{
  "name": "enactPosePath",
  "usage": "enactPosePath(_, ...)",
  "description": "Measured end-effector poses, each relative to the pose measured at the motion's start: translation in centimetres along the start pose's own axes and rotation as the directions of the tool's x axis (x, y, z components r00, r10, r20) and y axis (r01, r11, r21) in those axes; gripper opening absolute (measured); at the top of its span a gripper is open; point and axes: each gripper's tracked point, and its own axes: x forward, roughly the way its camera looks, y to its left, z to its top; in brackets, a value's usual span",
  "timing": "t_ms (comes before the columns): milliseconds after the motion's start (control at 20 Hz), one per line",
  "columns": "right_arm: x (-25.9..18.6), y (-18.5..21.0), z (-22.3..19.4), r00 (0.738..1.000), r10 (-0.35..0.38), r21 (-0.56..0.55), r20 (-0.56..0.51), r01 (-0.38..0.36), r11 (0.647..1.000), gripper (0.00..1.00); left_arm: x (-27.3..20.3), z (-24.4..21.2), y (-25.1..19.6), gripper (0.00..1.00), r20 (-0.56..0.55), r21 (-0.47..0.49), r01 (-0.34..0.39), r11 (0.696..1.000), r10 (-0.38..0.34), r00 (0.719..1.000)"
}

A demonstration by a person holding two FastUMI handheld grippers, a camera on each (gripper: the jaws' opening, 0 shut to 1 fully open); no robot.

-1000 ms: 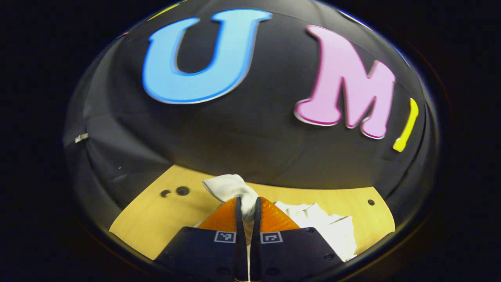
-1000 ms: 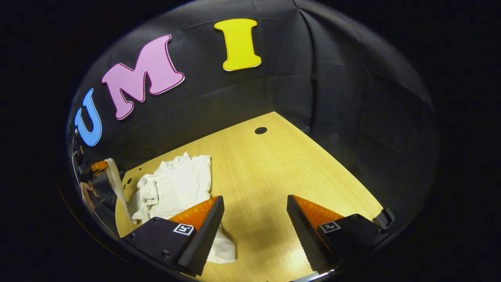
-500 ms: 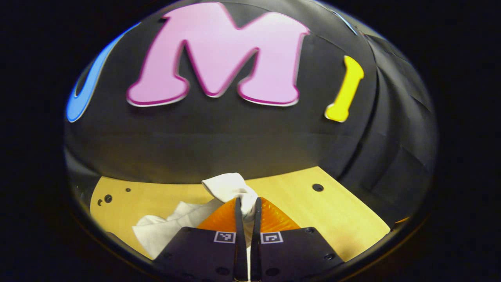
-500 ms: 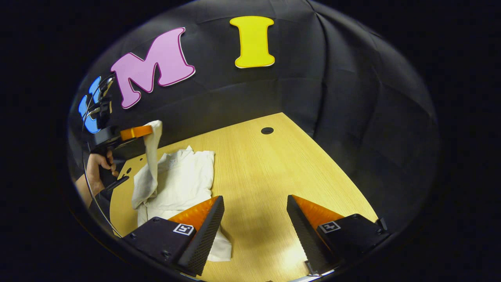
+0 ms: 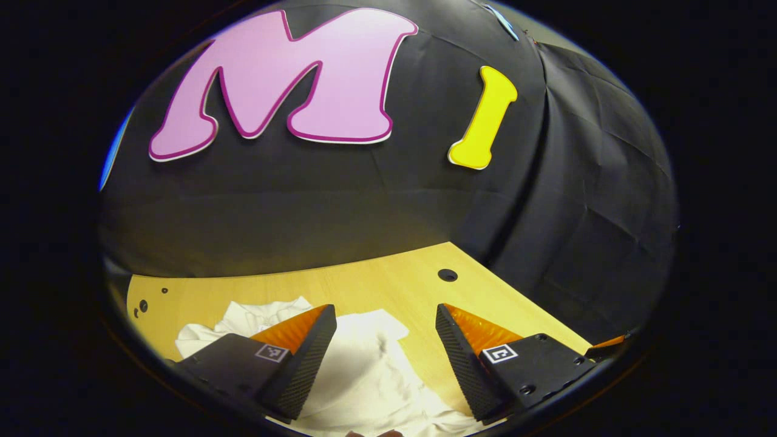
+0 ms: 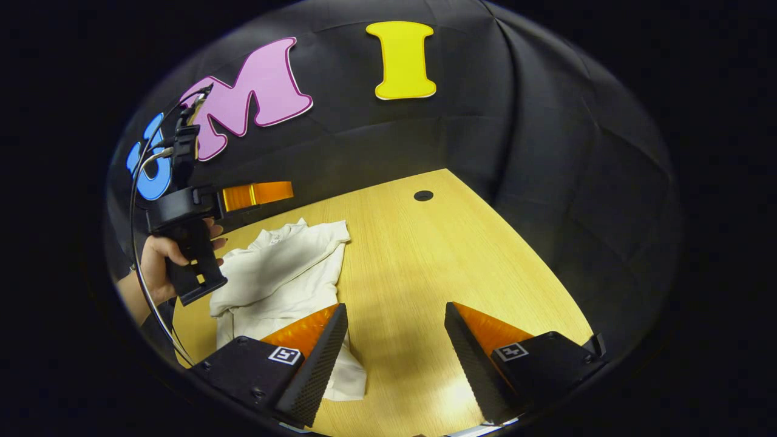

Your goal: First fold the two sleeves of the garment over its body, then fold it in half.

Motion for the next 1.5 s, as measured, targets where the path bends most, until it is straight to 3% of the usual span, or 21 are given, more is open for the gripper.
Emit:
enactPosePath(200, 0.1, 1.6, -2.1, 0.998, 0.041, -0.032, -0.037, -0.042, 0.999, 0.98, -5.5, -3.2, 3.8, 1.0, -0.009, -0.036, -0.042, 0.998, 0.041, 0.999)
enactPosePath(300, 0.1, 2.4, -3.4, 0.996, 0.057, -0.052, -0.062, -0.06, 0.997, 0.98, -8.7, -5.8, 6.8, 1.0, -0.035, -0.056, -0.099, 0.993, 0.097, 0.995)
enactPosePath(650, 0.9, 5.5, -10.2, 0.975, 0.13, -0.051, -0.177, -0.141, 0.989, 0.98, -20.1, -18.4, 13.3, 0.98, -0.202, -0.052, -0.23, 0.972, 0.215, 0.955)
enactPosePath(900, 1.0, 7.3, -14.1, 0.956, 0.153, -0.058, -0.249, -0.173, 0.983, 0.99, -24.2, -25.4, 13.8, 0.98, -0.315, -0.114, -0.301, 0.947, 0.253, 0.915)
enactPosePath(1100, 1.7, 7.4, -16.2, 0.948, 0.139, -0.042, -0.285, -0.158, 0.987, 0.98, -26.8, -32.2, 12.2, 0.98, -0.427, -0.142, -0.347, 0.927, 0.259, 0.867)
enactPosePath(1350, 1.9, 6.6, -18.6, 0.934, 0.099, -0.053, -0.344, -0.125, 0.991, 0.99, -27.4, -34.1, 11.7, 0.99, -0.459, -0.18, -0.4, 0.898, 0.283, 0.842)
enactPosePath(1500, 2.1, 6.8, -18.5, 0.947, 0.075, -0.082, -0.312, -0.106, 0.991, 0.99, -27.4, -34.5, 11.2, 1.0, -0.451, -0.156, -0.412, 0.898, 0.306, 0.838)
